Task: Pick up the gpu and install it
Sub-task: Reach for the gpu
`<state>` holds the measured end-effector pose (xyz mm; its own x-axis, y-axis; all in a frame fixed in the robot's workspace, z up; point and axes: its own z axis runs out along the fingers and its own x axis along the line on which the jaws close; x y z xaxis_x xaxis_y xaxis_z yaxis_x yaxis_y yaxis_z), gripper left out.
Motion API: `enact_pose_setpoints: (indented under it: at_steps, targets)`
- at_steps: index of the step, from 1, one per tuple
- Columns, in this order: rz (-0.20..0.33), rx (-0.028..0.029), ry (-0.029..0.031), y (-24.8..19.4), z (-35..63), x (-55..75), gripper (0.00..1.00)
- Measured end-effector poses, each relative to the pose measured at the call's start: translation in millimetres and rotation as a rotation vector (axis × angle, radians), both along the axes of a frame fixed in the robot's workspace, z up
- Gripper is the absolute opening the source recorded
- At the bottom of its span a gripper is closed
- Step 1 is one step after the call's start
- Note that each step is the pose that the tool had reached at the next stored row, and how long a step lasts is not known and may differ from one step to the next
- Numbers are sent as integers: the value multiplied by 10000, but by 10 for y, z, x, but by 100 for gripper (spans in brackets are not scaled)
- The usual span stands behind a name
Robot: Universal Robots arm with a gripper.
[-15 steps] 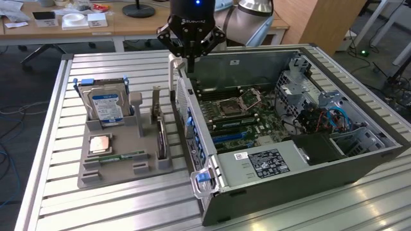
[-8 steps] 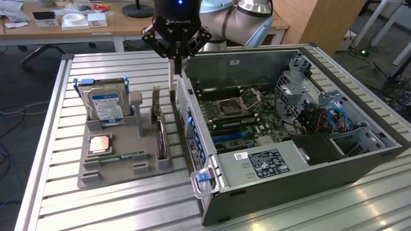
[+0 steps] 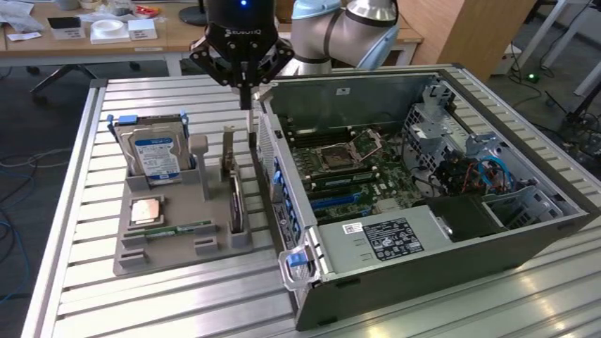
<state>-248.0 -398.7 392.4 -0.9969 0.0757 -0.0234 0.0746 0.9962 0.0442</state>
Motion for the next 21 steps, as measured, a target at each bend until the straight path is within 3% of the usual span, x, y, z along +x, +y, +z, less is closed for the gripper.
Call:
enact_pose_setpoints:
  at_steps: [8,15,21]
  targets:
    - [-9,0,0,1,-5,-174,11]
    - [-10,0,1,-3,-5,-183,11]
    - [-9,0,1,-86,-5,-196,11]
